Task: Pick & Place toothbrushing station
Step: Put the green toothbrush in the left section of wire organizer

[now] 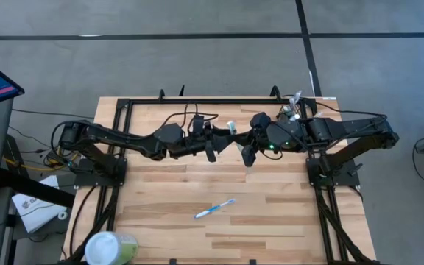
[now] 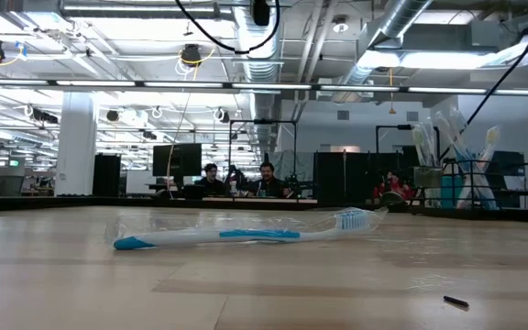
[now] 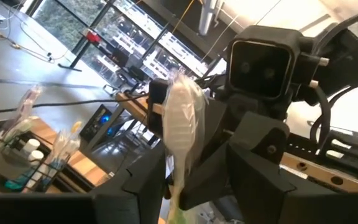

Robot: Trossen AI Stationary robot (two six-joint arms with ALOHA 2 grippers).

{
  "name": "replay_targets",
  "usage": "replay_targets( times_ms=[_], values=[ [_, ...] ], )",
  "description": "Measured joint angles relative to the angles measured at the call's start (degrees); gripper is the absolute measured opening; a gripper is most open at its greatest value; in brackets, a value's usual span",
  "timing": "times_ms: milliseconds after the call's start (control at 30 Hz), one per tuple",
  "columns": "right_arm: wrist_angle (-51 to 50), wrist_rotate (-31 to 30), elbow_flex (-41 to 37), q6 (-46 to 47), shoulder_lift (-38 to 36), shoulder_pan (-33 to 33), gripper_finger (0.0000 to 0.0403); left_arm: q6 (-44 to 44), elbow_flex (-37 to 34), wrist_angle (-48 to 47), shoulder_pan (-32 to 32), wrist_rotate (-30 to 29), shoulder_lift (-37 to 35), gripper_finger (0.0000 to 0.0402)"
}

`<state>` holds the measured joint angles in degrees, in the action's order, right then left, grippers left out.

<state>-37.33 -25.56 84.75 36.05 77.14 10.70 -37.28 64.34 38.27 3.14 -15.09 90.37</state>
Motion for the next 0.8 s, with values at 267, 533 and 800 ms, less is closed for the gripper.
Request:
replay_targets(
  times_ms=[267,533,800],
  values=[
    [-0.1,0.1,0.0,0.0,0.0,0.0,0.0001,-0.2,0.0,0.1,0.0,0.0,0.0,0.0136],
    [0.1,0.1,0.0,0.0,0.0,0.1,0.0004,-0.7,0.0,-0.4,0.0,0.3,0.0,0.0039],
    [-0.4,0.5,0.0,0.6,0.0,0.1,0.004,-0.6,-0.1,-0.5,0.1,0.5,0.0,0.0009]
  ],
)
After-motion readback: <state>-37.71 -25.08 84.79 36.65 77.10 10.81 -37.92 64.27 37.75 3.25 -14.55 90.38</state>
